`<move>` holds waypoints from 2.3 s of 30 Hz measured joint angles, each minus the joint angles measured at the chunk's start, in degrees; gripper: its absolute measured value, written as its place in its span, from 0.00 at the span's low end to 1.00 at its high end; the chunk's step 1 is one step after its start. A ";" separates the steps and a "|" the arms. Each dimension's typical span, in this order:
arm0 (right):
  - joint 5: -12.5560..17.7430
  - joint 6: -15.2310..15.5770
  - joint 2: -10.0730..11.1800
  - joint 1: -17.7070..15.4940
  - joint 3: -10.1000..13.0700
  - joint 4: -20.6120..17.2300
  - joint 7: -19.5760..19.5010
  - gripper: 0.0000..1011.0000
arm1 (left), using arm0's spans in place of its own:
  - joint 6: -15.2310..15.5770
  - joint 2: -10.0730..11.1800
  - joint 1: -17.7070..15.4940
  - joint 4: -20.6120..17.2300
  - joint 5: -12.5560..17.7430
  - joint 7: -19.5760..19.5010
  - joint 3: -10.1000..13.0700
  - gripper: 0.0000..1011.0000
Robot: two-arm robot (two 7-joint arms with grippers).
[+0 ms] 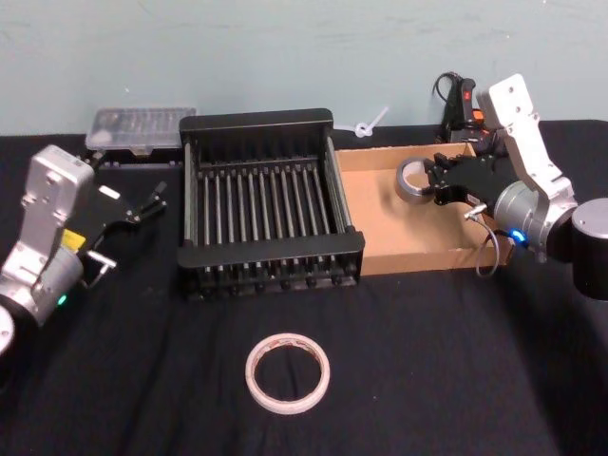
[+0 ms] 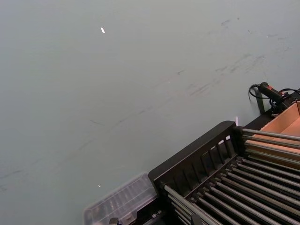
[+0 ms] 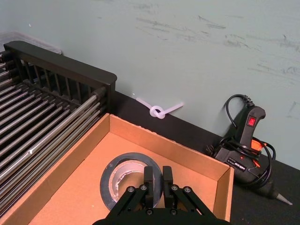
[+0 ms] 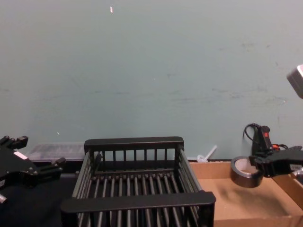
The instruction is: Pick up the white tape and place it into the black box , Pick up the silver tape and place it into the brown box.
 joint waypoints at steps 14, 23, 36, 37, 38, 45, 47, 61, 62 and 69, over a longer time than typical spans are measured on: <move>0.11 0.02 0.12 -0.20 0.06 -0.40 -0.05 0.39 | 0.00 0.00 0.00 0.00 0.00 0.00 0.00 0.99; 0.18 0.05 0.17 -0.25 0.10 -0.49 -0.08 0.67 | 0.00 0.00 0.00 0.00 0.00 0.00 0.00 0.99; 0.24 0.07 0.21 -0.30 0.10 -0.57 -0.08 0.99 | 0.00 0.00 0.00 0.00 0.01 0.00 0.00 0.99; 0.25 0.07 0.21 -0.30 0.10 -0.57 -0.08 0.99 | 0.00 0.00 0.00 0.00 0.00 0.00 0.00 0.99; 0.25 0.07 0.21 -0.30 0.10 -0.57 -0.08 0.99 | 0.00 0.00 0.00 0.00 0.00 0.00 0.00 0.99; 0.25 0.07 0.21 -0.30 0.10 -0.57 -0.08 0.99 | 0.00 0.00 0.00 0.00 0.00 0.00 0.00 0.99; 0.25 0.05 0.21 -0.34 0.12 -0.60 -0.06 0.99 | 0.00 0.00 0.00 -0.01 0.00 0.00 0.00 0.99; 1.13 -3.46 3.99 -7.42 2.26 -9.94 2.52 0.99 | 0.00 0.00 0.00 0.00 0.00 0.00 0.00 0.99; 1.26 -3.77 4.24 -7.92 2.44 -10.51 2.60 0.99 | 0.00 0.00 0.00 0.00 0.00 0.00 0.00 0.99; 3.00 -8.70 7.05 -14.32 4.40 -16.56 3.88 0.99 | 0.00 0.00 0.00 -0.01 0.00 0.00 0.00 0.99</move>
